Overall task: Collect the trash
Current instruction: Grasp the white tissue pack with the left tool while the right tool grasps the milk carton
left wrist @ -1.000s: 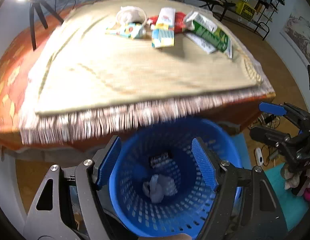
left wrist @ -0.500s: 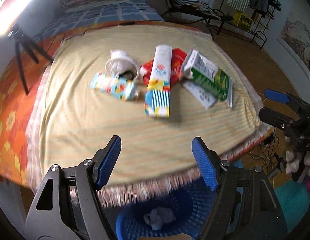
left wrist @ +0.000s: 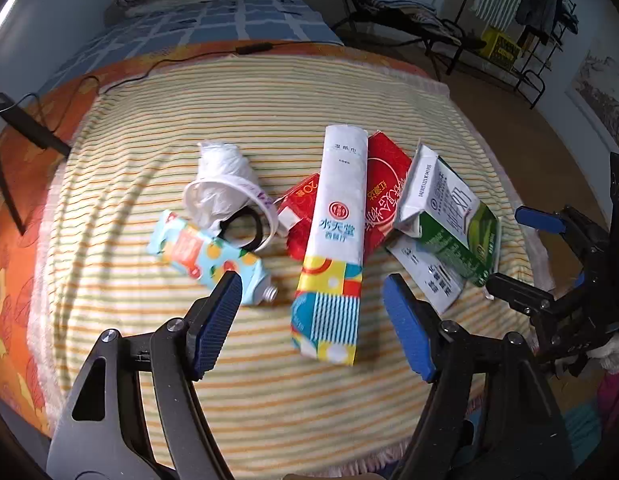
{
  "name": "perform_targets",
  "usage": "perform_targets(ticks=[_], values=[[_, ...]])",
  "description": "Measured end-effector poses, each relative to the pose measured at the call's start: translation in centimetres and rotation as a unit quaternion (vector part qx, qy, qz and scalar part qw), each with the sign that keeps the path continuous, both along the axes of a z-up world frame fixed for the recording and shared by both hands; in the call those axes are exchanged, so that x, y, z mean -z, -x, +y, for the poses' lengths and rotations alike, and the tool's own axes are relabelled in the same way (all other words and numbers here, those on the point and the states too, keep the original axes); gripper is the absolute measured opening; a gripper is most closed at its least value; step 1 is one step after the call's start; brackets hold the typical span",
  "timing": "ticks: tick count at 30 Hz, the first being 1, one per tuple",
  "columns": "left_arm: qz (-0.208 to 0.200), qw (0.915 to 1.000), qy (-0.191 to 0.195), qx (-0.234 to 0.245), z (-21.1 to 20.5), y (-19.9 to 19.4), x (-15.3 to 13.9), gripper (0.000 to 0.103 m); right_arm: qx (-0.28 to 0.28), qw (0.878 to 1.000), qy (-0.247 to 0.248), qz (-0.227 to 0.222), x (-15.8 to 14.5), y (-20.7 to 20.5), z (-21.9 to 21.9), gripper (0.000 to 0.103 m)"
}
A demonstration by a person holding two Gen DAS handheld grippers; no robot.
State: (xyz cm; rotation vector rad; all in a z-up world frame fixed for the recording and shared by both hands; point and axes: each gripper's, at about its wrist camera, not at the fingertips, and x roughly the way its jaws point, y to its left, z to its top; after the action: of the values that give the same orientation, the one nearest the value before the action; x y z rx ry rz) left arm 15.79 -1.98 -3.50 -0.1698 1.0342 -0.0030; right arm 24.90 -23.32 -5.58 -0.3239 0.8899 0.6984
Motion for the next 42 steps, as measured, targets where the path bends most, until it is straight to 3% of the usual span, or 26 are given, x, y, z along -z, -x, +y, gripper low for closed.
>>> perform_targets(ticks=[10, 22, 29, 36, 42], values=[[0.003, 0.9996, -0.029, 0.003, -1.3, -3.3, 1.2, 0.074, -0.031, 0.999, 0.023, 0.002, 1.5, -1.7, 1.8, 0.103], [0.025, 0.9992, -0.029, 0.015, -1.6, -5.4, 3.2, 0.055, -0.033, 0.997, 0.064, -0.016, 3.1, -2.9, 3.5, 0.103], [0.018, 0.9994, -0.028, 0.008, -1.5, -5.3, 2.9, 0.035, -0.038, 0.997, 0.07, -0.016, 3.3, -3.2, 4.1, 0.102], [0.005, 0.9997, -0.024, -0.003, -1.0, -4.9, 2.2, 0.027, -0.025, 0.997, 0.069, -0.002, 3.0, -3.6, 3.6, 0.08], [-0.014, 0.9998, -0.006, -0.011, -0.5, -4.3, 0.3, 0.026, 0.015, 1.0, 0.017, 0.009, 1.1, -4.4, 1.6, 0.08]])
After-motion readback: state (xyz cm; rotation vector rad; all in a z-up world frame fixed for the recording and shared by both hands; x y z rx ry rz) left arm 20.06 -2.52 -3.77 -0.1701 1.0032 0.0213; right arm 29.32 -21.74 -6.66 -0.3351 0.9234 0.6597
